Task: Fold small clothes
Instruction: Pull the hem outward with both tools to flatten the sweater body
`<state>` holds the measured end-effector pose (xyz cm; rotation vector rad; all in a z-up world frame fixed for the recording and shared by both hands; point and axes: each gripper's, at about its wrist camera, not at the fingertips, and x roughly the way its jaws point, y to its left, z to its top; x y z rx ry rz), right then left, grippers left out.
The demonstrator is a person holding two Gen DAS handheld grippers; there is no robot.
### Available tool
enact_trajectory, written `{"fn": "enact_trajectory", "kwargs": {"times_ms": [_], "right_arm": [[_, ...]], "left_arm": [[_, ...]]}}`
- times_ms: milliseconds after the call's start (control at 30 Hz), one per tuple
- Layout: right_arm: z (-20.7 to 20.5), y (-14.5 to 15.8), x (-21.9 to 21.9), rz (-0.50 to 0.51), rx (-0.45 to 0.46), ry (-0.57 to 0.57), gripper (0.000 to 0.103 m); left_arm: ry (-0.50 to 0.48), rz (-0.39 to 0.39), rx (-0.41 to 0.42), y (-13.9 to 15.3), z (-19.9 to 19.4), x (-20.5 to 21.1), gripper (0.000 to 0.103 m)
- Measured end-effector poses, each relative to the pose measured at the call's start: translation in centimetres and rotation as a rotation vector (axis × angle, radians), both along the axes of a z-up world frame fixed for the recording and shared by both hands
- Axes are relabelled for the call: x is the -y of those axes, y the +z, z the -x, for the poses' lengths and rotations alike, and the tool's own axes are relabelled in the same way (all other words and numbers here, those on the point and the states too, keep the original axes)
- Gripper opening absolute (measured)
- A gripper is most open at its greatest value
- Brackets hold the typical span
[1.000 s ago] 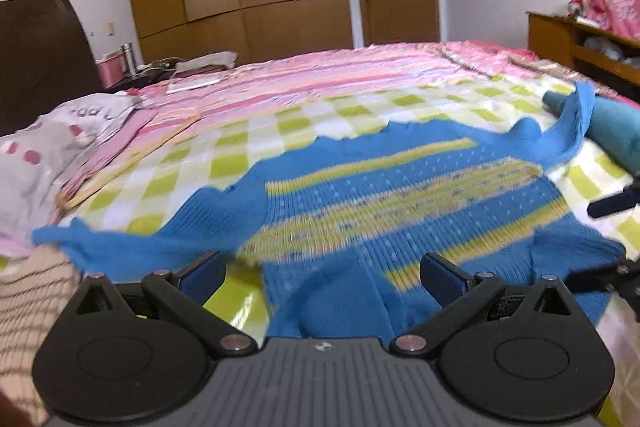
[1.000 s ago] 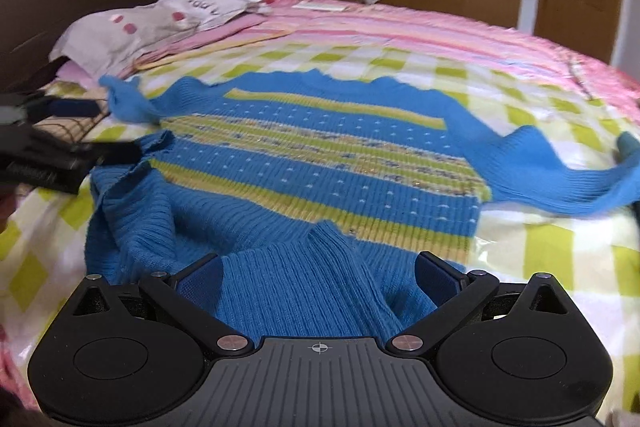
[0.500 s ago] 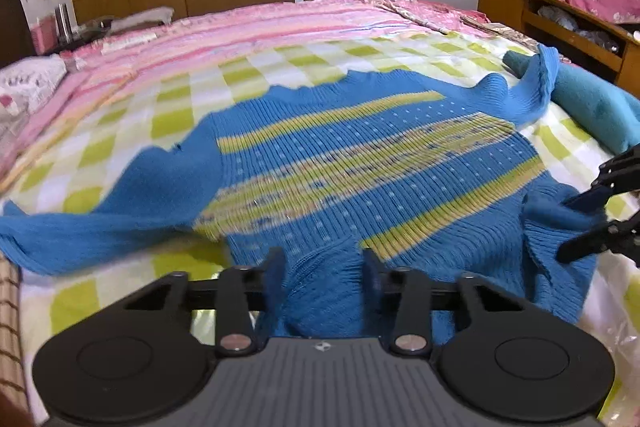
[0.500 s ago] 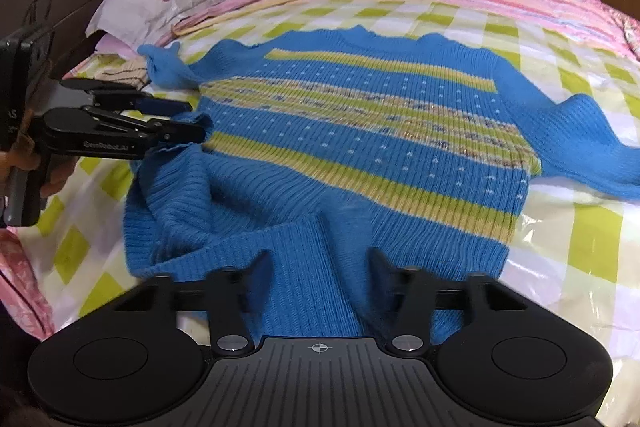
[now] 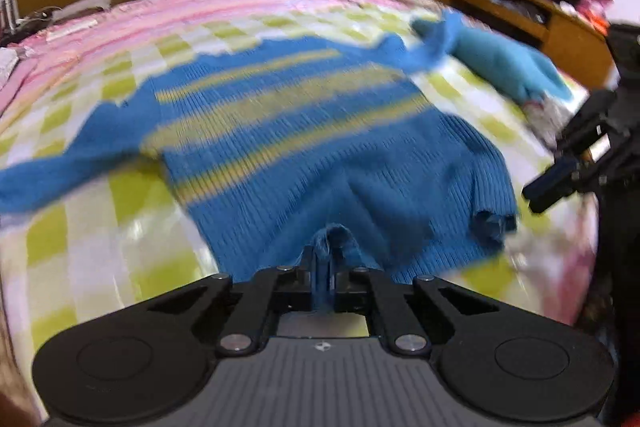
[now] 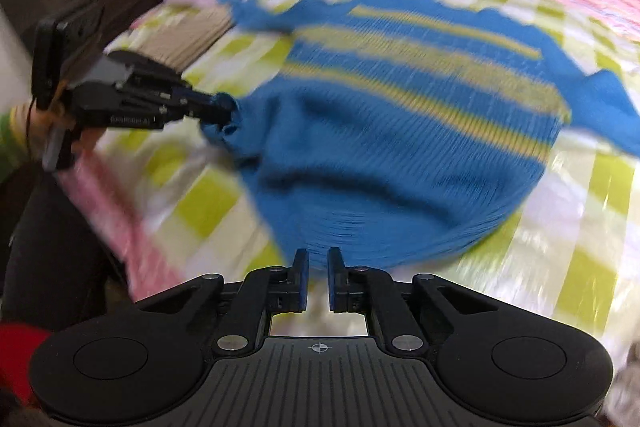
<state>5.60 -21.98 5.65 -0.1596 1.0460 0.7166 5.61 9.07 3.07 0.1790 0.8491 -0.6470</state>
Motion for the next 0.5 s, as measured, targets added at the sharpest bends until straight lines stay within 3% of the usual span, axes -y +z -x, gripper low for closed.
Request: {"fn": "enact_trajectory", "kwargs": {"times_ms": [133, 267, 300, 333, 367, 500], "right_arm": [[2.6, -0.2, 0.8, 0.073, -0.052, 0.041, 0.013], [2.9, 0.2, 2.6, 0.057, -0.022, -0.103, 0.028], [2.6, 0.2, 3.2, 0.016, -0.020, -0.170, 0.045], [2.4, 0.2, 3.6, -0.015, -0.022, -0.229, 0.071], [2.2, -0.1, 3.9, -0.035, -0.020, -0.282, 0.081], [2.2, -2.0, 4.2, -0.076, -0.013, -0.412, 0.084]], "left_arm": [[0.015, -0.037, -0.038, 0.0, 3.4, -1.1, 0.012], [0.094, -0.036, -0.020, 0.5, 4.7, -2.2, 0.013], [0.116, -0.026, -0.016, 0.6, 4.6, -2.4, 0.013], [0.135, -0.012, -0.013, 0.8, 4.6, -2.6, 0.013], [0.151, 0.000, -0.006, 1.0, 4.6, -2.6, 0.014], [0.176, 0.024, 0.027, 1.3, 4.5, -1.9, 0.022]]}}
